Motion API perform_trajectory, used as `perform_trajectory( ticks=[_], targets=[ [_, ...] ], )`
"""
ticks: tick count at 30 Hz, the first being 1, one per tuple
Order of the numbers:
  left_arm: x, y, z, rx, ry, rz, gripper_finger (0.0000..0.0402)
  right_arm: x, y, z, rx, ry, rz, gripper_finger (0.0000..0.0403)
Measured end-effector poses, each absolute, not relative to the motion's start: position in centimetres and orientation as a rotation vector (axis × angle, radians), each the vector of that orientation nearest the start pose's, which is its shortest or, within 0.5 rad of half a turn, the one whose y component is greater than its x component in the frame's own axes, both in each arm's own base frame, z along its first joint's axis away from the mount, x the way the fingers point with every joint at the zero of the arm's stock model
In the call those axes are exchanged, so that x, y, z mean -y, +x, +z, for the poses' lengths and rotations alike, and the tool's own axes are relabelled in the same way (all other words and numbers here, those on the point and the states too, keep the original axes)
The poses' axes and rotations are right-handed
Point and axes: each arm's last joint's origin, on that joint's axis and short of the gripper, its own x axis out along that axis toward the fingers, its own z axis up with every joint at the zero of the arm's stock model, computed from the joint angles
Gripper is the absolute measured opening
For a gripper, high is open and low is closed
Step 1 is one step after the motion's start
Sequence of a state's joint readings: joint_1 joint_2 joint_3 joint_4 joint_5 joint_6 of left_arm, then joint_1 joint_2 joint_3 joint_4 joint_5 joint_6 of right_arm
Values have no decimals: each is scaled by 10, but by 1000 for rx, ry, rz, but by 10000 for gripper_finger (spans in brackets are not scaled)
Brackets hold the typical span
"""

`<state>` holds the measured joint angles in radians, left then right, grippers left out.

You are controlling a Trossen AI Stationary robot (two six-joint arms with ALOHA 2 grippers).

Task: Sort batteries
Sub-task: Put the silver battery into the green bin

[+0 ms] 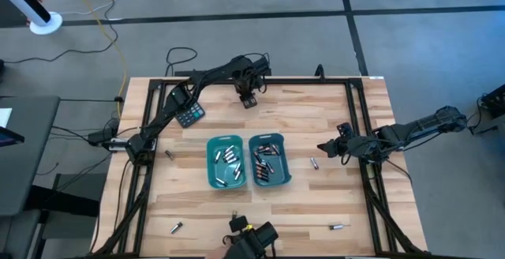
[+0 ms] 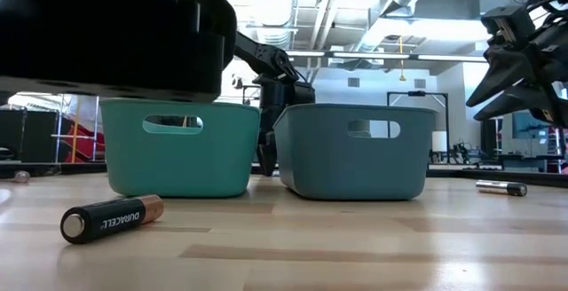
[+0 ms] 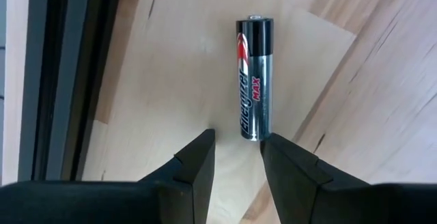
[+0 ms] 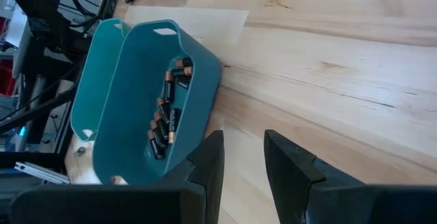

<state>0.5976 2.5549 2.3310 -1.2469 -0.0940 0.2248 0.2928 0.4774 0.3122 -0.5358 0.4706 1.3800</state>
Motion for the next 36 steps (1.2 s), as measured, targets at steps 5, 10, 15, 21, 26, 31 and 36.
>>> perform_trajectory(
  ticks=[5,10,15,21,26,31,36],
  targets=[
    [-285,414,158,-1485,-193,393,118,-19,108,183,-413,1065,-572,122],
    [-286,416,158,-1469,-192,401,118,-19,108,183,-412,1070,-574,122],
    [-285,414,161,-1495,-179,405,131,-19,108,183,-411,1072,-573,122],
    [-284,410,170,-1521,-150,444,179,-19,108,183,-410,1074,-573,122],
    [-282,409,178,-1512,-149,451,211,-19,108,184,-410,1074,-572,122],
    [-278,415,178,-1479,-160,453,214,-19,108,184,-410,1073,-572,122],
    [-272,427,180,-1398,-154,424,211,-19,108,183,-411,1073,-573,122]
  ],
)
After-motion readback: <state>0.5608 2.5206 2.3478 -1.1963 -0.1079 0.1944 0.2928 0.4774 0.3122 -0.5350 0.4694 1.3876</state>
